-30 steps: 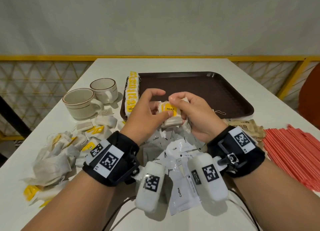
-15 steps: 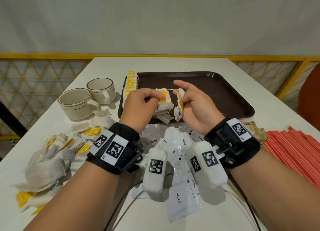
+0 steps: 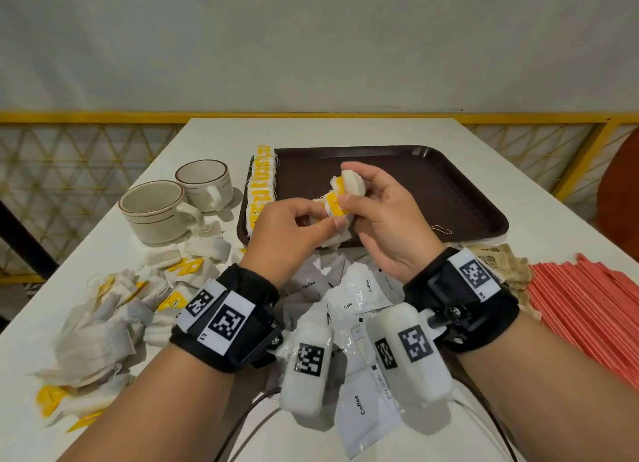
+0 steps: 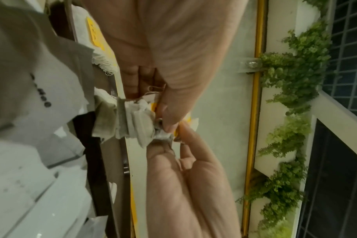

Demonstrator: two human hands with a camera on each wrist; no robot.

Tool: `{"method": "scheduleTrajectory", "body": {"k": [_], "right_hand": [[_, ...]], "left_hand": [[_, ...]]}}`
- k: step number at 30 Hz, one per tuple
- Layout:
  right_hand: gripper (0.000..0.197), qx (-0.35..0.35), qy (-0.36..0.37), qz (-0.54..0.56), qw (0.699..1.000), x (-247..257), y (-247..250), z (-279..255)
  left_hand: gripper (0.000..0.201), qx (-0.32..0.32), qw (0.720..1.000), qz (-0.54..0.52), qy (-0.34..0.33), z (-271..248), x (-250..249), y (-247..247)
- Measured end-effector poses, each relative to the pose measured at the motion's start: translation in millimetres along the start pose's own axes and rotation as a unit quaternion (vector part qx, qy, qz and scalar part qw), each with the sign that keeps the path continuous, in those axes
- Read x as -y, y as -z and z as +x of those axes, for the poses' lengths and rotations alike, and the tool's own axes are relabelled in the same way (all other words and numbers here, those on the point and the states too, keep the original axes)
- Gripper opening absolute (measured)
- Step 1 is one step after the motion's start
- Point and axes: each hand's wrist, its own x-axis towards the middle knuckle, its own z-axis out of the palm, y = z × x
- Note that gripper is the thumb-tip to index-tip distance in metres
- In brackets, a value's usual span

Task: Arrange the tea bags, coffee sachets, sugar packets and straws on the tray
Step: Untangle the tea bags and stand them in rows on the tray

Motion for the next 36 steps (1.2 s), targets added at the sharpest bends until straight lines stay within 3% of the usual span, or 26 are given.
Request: {"method": "scheduleTrajectory", "body": {"k": [11,19,27,31,36], "right_hand": [[0.018,-0.064,0.009,-0.110,0.992,2.8,18.9,9.2],[0.016,-0.007,-0.012,-0.171,0.985,6.4,24.8,7.8],[0.019,-0.011,-0.040,-0.095,0.995,8.9,26.6,7.8],[0.016,-0.021,0.012,-0.191,0.981,6.5,30.2,10.4],[0.020,-0.017,0.035,-0.134,0.990,8.1,32.7,11.7]], "left_hand": [[0.013,-0.013,0.999,0.027,0.025,3.9,3.3,8.6],[0.013,-0.036,0.999,0.024,0.032,5.9,2.8,18.5],[0.013,-0.034,0.999,0.028,0.025,5.5,3.9,18.4],[0.012,-0.034,0.999,0.026,0.027,4.9,2.9,18.4],[0.011,-0.029,0.999,0.028,0.029,5.2,2.9,18.5]]}}
